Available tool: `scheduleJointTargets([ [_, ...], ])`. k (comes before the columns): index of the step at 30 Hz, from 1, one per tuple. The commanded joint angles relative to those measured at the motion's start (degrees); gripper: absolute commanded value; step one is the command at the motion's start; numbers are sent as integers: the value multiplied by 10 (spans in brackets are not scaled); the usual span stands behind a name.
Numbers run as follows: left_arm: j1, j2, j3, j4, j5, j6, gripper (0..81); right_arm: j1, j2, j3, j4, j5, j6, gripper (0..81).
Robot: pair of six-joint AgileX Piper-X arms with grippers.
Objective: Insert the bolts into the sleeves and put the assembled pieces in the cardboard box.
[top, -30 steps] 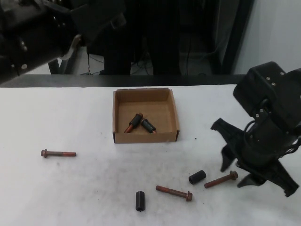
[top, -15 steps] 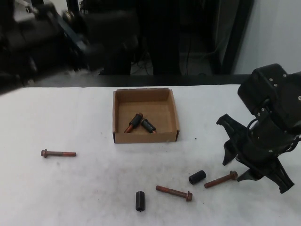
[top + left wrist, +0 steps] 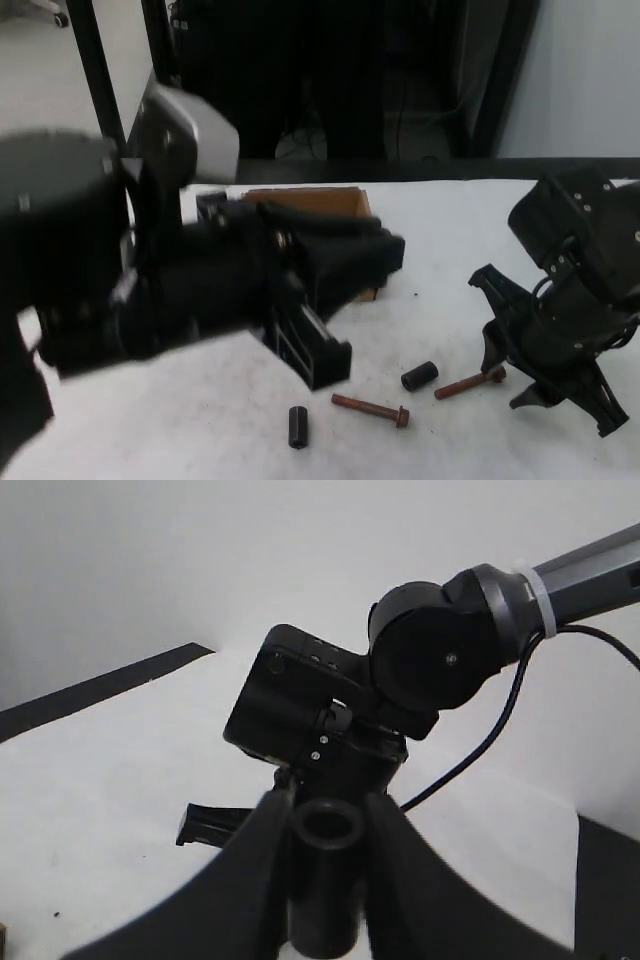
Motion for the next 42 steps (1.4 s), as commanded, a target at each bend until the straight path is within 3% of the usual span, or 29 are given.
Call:
scheduleJointTargets([
  [1, -13, -6, 35, -99, -31, -41, 8, -2, -2, 21, -46, -16, 28, 406],
  [21, -13, -6, 54, -105, -23, -46, 8, -2, 53, 40, -163, -31, 54, 391],
  [24, -13, -6, 54, -105, -23, -46, 8, -1, 56, 40, -161, -39, 54, 325],
  [30, -13, -6, 54, -105, -23, -46, 8, -1, 56, 40, -164, -39, 52, 1],
  [36, -13, -6, 54, -105, -23, -58, 8, -1, 56, 40, -146, -39, 44, 3],
  [42, -13, -9, 54, -105, -23, -81, 8, -1, 17, 40, -106, -6, -82, 3],
])
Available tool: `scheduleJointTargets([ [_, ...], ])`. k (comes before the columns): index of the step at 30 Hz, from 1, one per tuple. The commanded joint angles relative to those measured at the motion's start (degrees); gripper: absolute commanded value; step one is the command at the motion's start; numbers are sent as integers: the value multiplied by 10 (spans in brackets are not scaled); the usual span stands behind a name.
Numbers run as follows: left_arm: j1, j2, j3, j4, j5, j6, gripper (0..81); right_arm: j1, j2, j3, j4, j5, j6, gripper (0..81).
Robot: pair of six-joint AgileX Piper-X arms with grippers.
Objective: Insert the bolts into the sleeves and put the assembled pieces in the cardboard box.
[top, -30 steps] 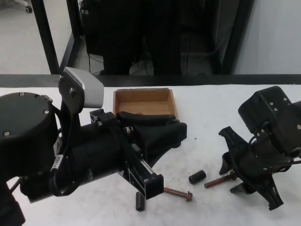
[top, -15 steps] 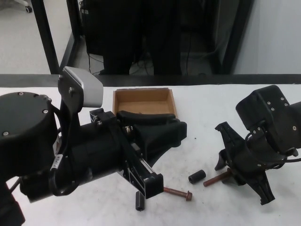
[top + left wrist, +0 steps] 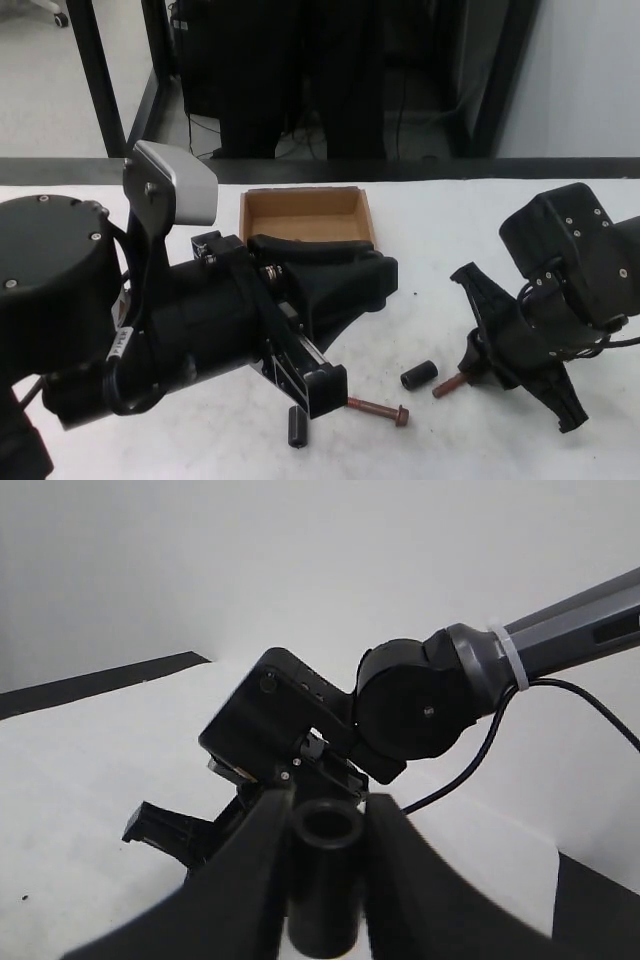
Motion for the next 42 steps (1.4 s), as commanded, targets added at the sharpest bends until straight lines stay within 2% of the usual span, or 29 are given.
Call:
scheduleJointTargets([
  [1, -2, -10, -1, -14, 9, -21, 8, 0, -35, 5, 50, 48, -92, 3],
  [5, -2, -10, -1, -14, 37, -33, 8, 0, -96, 5, 55, 101, -175, 3],
  [10, -2, -10, -1, -7, 53, -49, 8, 4, -169, 5, 32, 110, -284, 3],
  [12, -2, -10, -1, 6, 53, -54, 8, 9, -198, 5, 24, 115, -303, 3],
  [20, -2, -14, 21, 46, 55, -56, 8, 56, -313, 6, 4, 150, -418, 3],
  [24, -2, -15, 53, 31, 49, -34, 8, 90, -371, 42, -41, 150, -462, 3],
  [32, -9, -17, 141, -70, -50, 41, 8, 186, -482, 185, -167, 165, -499, 3],
  [36, -48, -18, 166, -71, -93, 122, 8, 228, -497, 230, -206, 165, -537, 3],
  [42, -106, -18, 169, -71, -176, 214, 8, 274, -497, 241, -245, 162, -605, 3],
])
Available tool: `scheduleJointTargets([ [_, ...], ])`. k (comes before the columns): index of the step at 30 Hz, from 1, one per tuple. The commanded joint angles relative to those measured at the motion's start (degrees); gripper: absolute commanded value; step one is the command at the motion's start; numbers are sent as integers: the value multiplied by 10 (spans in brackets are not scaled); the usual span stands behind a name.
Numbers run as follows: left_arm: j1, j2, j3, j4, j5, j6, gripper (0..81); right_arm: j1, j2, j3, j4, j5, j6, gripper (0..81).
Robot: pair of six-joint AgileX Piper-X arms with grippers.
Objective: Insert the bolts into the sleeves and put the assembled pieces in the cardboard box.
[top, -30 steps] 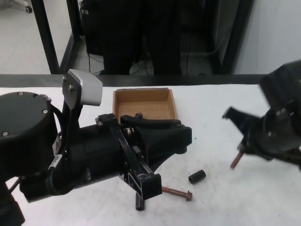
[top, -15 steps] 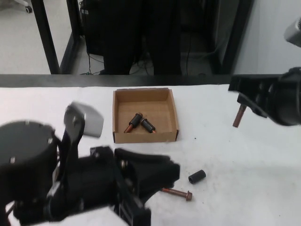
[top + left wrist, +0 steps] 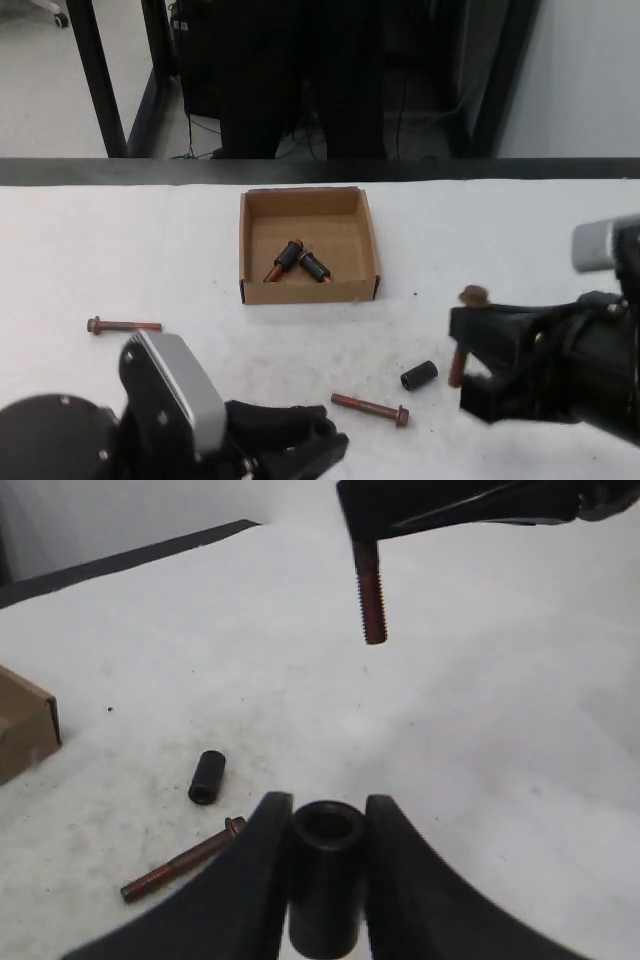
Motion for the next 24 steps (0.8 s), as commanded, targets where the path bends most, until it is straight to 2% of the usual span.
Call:
scheduleJointTargets([
  [1, -13, -6, 1, -19, -34, 44, 8, 23, -6, -2, -35, 5, -42, 3],
  [10, -17, -5, 2, -19, -68, 73, 8, 65, -6, -2, -70, 0, -41, 3],
  [17, -17, -5, 2, -39, -68, 73, 8, 87, -6, -2, -87, 0, -41, 3],
  [24, -17, -5, 2, -66, -47, 73, 8, 92, 4, -4, -99, -31, -41, 3],
])
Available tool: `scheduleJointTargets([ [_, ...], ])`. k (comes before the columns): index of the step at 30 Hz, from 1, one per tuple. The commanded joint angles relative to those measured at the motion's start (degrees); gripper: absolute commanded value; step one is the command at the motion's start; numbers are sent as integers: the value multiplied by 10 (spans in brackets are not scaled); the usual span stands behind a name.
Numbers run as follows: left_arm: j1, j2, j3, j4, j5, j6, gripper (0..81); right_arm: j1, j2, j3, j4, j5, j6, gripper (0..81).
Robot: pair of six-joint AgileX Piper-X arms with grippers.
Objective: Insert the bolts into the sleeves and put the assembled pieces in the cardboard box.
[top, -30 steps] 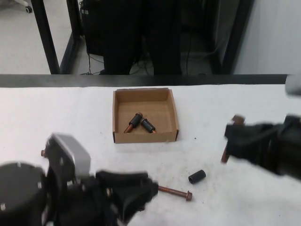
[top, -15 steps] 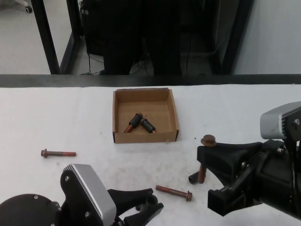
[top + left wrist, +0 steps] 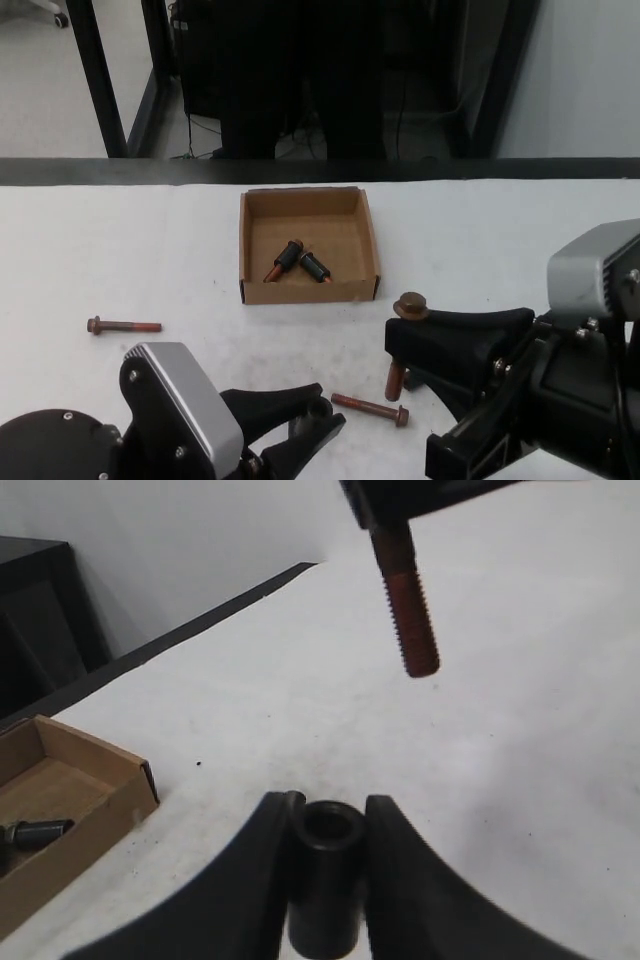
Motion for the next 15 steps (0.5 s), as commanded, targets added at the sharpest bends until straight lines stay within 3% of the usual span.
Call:
scheduleJointTargets([
  [1, -3, -5, 0, -24, 19, 5, 8, 4, 6, -4, -23, -20, -5, 3],
  [15, -5, -5, 0, -35, 67, 0, 8, 5, 31, -8, -62, -72, -5, 3],
])
